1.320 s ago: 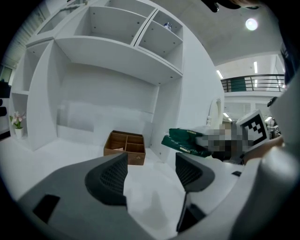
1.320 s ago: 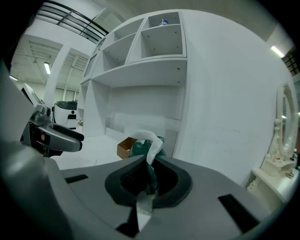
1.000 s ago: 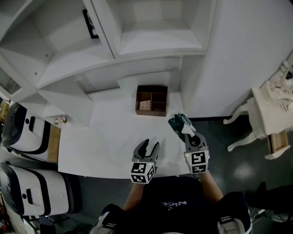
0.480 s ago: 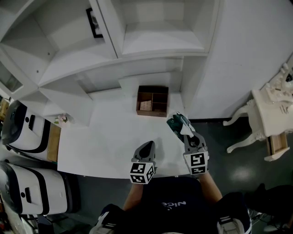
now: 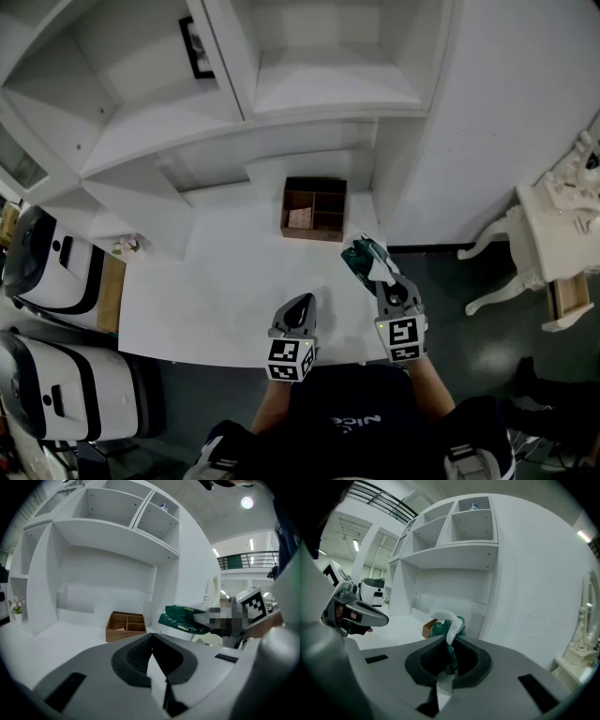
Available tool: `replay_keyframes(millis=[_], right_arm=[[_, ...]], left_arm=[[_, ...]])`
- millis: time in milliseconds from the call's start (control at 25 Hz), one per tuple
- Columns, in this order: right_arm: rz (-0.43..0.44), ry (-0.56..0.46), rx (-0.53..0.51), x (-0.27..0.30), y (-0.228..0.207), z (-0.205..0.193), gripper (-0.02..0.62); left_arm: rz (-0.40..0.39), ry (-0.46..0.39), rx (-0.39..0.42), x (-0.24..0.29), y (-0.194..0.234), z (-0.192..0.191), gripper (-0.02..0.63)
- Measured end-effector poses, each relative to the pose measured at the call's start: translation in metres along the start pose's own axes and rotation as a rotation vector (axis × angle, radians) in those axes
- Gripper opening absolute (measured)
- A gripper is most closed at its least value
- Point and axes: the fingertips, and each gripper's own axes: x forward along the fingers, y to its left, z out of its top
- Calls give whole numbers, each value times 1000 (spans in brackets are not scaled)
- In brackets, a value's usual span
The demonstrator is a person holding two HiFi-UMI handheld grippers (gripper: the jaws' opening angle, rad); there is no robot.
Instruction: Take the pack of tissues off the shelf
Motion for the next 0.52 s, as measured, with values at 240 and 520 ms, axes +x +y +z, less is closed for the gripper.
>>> replay_keyframes(millis=[240, 520], right_arm=[[3, 7, 13, -1, 2, -3, 14], [2, 17, -40, -3, 9, -6, 14]], left_arm=[[-2, 7, 47, -1, -2, -4, 3], [17, -1, 58, -5, 5, -5, 3]])
